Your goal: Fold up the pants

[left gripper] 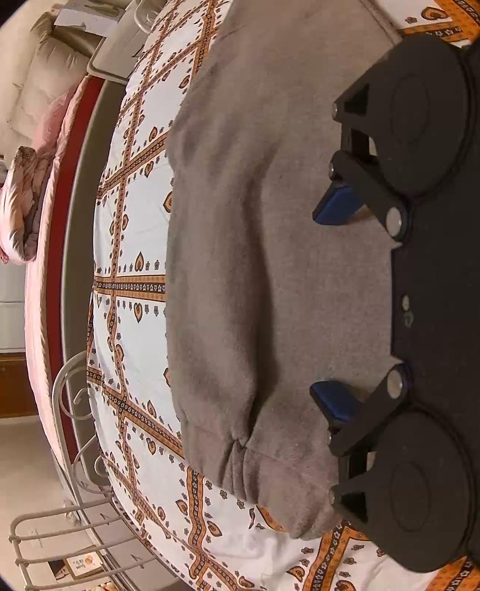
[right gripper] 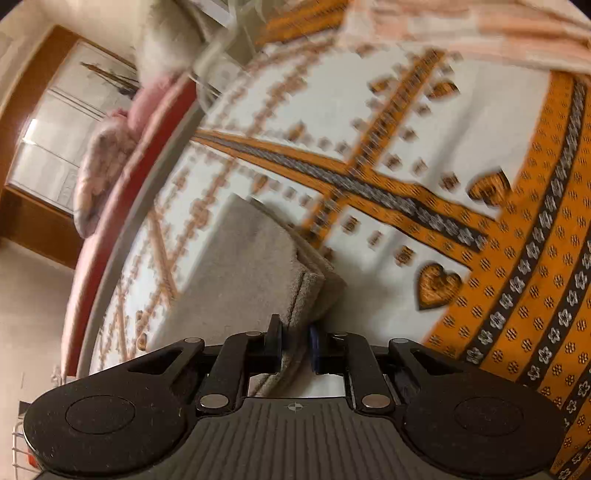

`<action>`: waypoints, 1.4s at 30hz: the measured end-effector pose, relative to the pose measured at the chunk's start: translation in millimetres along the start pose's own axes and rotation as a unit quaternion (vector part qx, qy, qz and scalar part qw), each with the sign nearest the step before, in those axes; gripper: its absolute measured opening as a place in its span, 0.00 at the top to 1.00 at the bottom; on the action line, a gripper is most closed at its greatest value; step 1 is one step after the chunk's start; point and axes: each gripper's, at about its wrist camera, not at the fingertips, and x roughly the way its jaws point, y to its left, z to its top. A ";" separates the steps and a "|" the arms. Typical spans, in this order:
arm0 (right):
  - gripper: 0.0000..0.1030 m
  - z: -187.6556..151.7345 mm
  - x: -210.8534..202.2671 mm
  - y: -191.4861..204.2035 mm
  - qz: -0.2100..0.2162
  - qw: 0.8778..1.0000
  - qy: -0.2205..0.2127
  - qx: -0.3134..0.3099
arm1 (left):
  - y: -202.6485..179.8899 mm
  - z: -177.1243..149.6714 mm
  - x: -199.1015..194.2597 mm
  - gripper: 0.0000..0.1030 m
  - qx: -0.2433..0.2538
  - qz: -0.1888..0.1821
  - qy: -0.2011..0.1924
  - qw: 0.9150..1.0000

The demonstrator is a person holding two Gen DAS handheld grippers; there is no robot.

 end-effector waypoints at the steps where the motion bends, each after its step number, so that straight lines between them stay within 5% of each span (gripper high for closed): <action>1: 0.86 -0.3 -1.0 1.9 0.000 1.000 -0.003 -0.006 | -2.7 -0.4 -3.0 0.20 -0.004 -0.008 -0.005 1.000; 3: 0.86 -1.3 6.9 -2.9 -0.019 1.000 0.015 0.004 | -15.0 -2.6 -5.1 0.19 -0.002 -0.020 -0.005 1.000; 7: 0.75 0.7 2.9 -16.9 0.021 0.997 0.018 0.066 | -66.5 -17.8 -1.1 0.14 0.031 -0.019 0.009 0.999; 12: 0.75 1.0 -1.9 -7.2 0.009 1.000 0.018 0.023 | -159.9 -34.4 -10.5 0.14 0.012 -0.038 -0.015 0.999; 16: 0.75 0.6 -0.7 -14.8 0.019 0.998 0.028 0.045 | -249.7 -39.7 -14.7 0.08 0.055 -0.059 -0.006 0.997; 21: 0.75 0.4 -6.9 -15.0 0.029 0.998 0.019 0.052 | -318.8 -45.4 -13.9 0.06 0.079 -0.047 -0.001 0.996; 29: 0.75 4.0 -15.8 -23.9 0.032 0.997 -0.001 0.074 | -374.2 -45.4 -12.4 0.06 0.079 -0.053 0.020 0.995; 34: 0.73 4.6 -1.4 -32.8 0.053 0.993 0.036 0.103 | -381.7 -49.8 -11.1 0.06 0.078 -0.040 0.010 0.996; 39: 0.75 6.8 6.1 -17.4 0.026 0.998 0.026 0.048 | -383.3 -53.5 -10.8 0.06 0.086 -0.043 -0.007 0.995; 40: 0.85 6.4 6.9 -13.0 0.020 0.999 0.023 0.033 | -380.0 -52.1 -12.4 0.06 0.085 -0.052 -0.010 0.995; 42: 0.86 3.9 4.2 1.2 0.012 1.000 0.011 -0.005 | -362.5 -46.6 -15.1 0.07 0.079 -0.077 -0.015 0.994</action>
